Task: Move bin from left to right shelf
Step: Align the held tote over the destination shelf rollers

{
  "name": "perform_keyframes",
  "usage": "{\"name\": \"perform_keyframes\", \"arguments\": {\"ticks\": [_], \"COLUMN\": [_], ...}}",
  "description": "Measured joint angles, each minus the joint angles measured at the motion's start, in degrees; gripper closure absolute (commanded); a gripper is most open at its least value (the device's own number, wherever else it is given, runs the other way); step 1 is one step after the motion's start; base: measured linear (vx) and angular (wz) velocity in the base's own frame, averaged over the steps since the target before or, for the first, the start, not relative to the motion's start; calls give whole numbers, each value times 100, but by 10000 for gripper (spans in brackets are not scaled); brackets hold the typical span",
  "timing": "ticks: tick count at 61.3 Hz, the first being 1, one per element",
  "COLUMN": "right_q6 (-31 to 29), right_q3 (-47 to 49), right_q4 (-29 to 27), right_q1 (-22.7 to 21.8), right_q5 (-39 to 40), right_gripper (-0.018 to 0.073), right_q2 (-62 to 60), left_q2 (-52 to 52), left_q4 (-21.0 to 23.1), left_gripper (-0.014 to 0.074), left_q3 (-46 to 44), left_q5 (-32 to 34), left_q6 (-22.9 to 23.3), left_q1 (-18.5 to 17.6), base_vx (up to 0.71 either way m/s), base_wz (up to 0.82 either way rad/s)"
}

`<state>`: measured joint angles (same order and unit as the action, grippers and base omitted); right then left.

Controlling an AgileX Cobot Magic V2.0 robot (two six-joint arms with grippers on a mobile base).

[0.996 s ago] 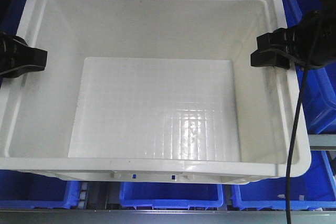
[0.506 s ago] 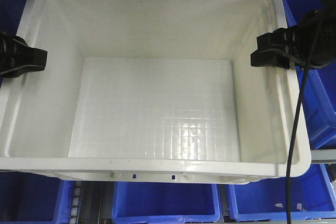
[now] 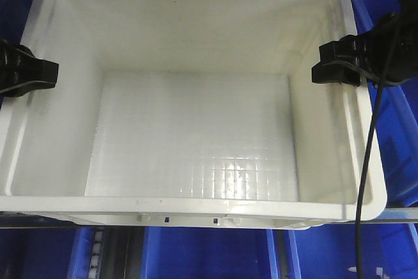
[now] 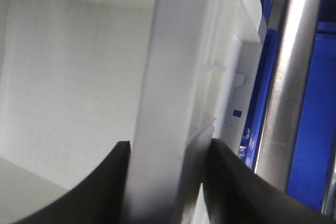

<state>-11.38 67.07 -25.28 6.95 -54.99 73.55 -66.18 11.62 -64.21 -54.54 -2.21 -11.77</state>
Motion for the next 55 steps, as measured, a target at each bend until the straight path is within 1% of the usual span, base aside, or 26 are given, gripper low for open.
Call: {"name": "perform_keyframes", "arguments": {"ticks": [55], "right_q6": [-5], "right_q3": [0], "right_q4": [0], "right_q1": [0], "right_q5": [0], "right_gripper": [564], "right_q2": [0], "left_q2": [0], "left_q4": [0], "left_gripper": [604], "left_q3": [0], "left_q5": [0], "left_q6": [0], "left_q1": [0], "base_vx": [1], "base_wz": [1]}}
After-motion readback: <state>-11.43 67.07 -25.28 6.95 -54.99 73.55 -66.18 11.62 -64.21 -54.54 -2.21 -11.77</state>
